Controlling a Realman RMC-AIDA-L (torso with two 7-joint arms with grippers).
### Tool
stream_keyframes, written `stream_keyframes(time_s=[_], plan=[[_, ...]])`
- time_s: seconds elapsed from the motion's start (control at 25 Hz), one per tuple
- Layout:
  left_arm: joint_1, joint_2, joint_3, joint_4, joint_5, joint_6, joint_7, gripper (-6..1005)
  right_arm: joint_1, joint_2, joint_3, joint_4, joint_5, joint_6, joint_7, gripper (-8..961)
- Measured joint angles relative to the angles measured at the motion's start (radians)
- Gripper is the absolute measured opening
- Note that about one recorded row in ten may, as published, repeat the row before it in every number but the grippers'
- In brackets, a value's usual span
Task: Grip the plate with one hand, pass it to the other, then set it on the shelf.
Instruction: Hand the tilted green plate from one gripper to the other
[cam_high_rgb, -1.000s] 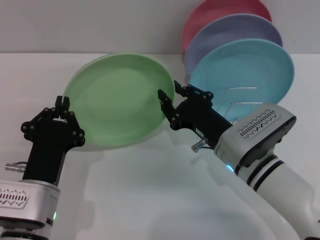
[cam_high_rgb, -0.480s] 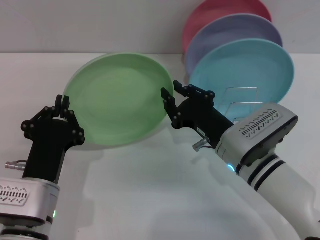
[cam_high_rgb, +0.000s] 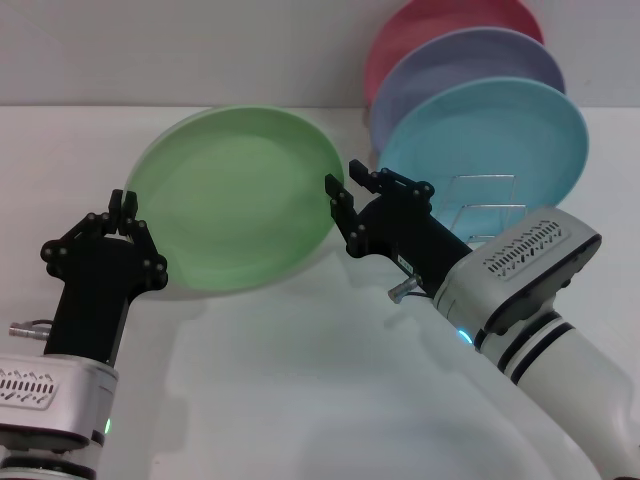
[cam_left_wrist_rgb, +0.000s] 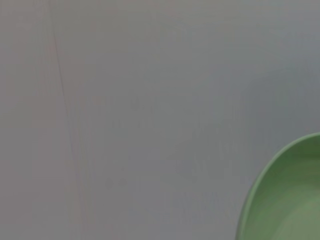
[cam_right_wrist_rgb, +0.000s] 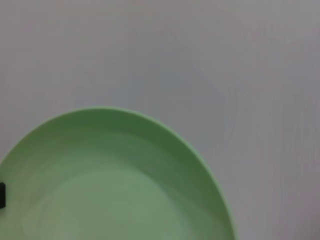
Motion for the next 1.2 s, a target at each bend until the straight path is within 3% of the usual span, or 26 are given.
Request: stream_keyframes(time_s=[0.28, 0.48, 1.2], plan=[[0.0, 0.0, 0.0, 0.0, 0.0, 0.0, 0.0, 33, -0.001, 0.0, 0.0, 0.0, 0.0, -0.001, 0.004, 290], [0.0, 0.0, 0.0, 0.0, 0.004, 0.0, 0.0, 33, -0.001, 0.0, 0.0, 0.0, 0.0, -0.002, 0.005, 239], [0.0, 0.0, 0.006, -0.001, 0.008, 0.0, -0.001, 33, -0.001, 0.0, 0.001, 0.0, 0.0, -0.002, 0.006, 239]])
